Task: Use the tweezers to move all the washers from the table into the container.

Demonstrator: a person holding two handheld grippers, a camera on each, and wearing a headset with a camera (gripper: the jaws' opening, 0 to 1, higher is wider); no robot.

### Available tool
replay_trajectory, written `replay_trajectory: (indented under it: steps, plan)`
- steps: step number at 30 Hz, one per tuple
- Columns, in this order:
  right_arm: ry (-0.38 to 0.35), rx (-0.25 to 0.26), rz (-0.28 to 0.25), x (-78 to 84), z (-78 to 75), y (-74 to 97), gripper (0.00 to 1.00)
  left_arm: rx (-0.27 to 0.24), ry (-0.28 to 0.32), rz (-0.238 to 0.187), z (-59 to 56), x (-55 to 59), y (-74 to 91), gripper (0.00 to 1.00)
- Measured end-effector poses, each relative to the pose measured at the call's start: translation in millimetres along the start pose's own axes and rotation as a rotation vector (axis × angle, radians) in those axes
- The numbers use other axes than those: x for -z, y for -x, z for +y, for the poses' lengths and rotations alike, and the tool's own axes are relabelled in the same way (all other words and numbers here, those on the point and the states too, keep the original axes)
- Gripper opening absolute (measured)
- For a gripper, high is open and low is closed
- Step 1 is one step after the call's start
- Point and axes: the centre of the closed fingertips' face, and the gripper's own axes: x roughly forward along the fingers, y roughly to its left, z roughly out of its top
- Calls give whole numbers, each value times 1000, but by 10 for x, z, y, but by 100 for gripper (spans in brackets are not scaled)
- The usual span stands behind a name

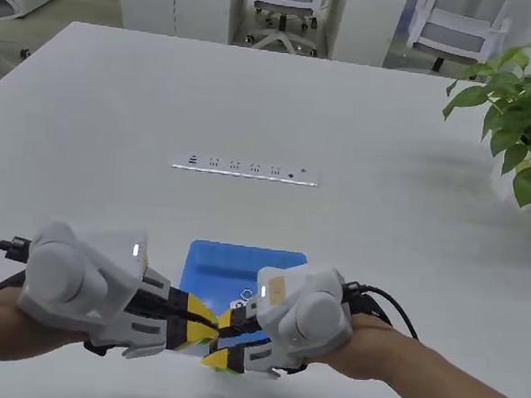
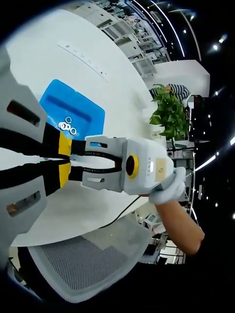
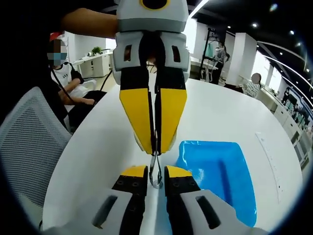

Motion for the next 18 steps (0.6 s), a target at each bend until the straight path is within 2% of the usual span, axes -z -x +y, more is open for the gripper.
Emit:
replay_trajectory:
  steps: [8, 18]
  plan:
    - [19, -14, 9, 6, 15, -10, 11, 4, -5, 4, -3, -10, -9, 5]
    - [6, -13, 13, 19, 26, 1, 8, 14, -13, 7, -32, -26, -40, 5]
